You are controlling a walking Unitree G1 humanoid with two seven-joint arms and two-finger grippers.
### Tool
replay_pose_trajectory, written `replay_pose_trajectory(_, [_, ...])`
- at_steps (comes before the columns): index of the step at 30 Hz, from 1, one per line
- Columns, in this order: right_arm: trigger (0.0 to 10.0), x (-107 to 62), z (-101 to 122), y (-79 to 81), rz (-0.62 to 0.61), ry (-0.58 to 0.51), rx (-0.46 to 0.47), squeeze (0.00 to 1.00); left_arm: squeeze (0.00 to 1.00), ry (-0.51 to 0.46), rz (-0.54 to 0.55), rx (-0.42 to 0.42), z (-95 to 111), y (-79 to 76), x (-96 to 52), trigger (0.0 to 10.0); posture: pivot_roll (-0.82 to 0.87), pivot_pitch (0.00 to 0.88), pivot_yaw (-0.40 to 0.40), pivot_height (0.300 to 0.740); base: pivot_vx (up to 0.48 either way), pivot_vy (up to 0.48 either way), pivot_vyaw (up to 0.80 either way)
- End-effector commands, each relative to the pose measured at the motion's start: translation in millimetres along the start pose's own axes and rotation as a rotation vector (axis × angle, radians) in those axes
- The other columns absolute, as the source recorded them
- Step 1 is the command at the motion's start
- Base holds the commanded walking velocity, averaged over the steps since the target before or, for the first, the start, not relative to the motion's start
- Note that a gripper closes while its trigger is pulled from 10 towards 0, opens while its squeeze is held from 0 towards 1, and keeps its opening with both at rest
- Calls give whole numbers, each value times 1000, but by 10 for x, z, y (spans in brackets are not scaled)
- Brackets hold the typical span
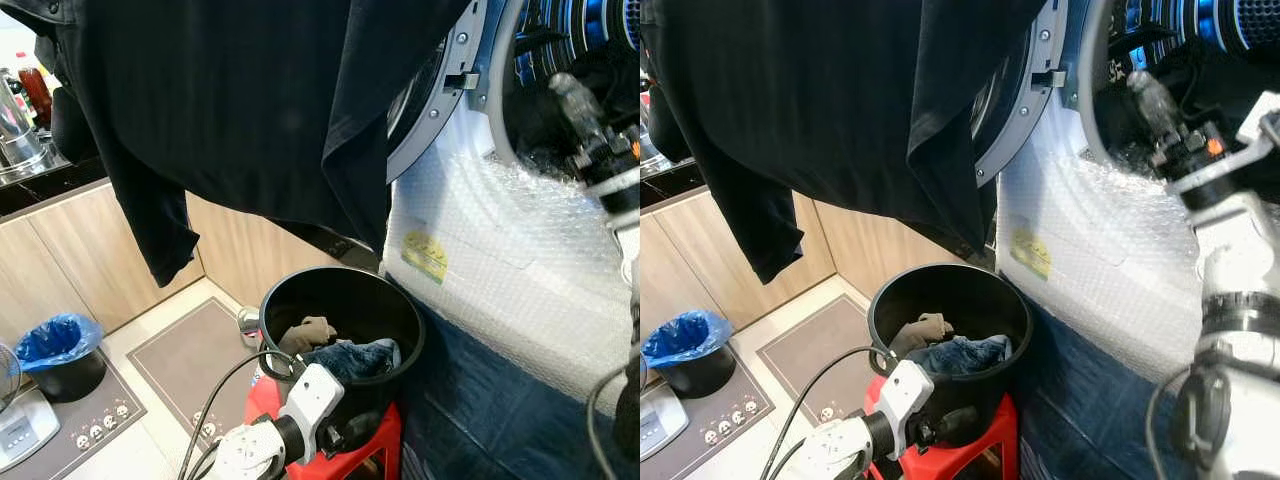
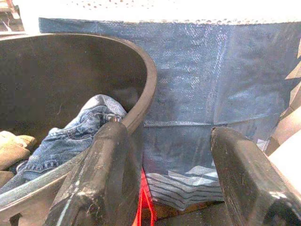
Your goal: Clothes washing
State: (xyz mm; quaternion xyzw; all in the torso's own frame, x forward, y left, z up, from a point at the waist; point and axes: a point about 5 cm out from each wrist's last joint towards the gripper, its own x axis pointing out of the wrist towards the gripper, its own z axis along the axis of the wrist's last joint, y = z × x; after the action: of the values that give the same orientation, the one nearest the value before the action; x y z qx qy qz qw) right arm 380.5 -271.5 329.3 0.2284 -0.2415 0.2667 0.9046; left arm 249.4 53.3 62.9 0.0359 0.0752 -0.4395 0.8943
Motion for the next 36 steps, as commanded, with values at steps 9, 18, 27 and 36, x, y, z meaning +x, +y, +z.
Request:
replay_pose_trajectory(9, [10000,34,523,-259,-632,74,-256,0,0,9,11,5,-11,20,7,10000,-94,0,10,740,0,0,0])
replay_pose_trajectory(18, [10000,-74,962,-308,-1074,-44,-383,0,0,6,9,-1,-13,9,22,10000,-101,0,5,740,0,0,0])
replay_pose_trajectory(27, [10000,-163,812,-371,-1286,205,-721,0,0,2,12,-10,-15,-12,40,10000,-98,0,-4,740,0,0,0])
replay_pose_trajectory(36, [10000,242,521,-139,-930,378,-827,0,0,3,19,-12,-23,-15,32,10000,-91,0,-3,740,0,0,0])
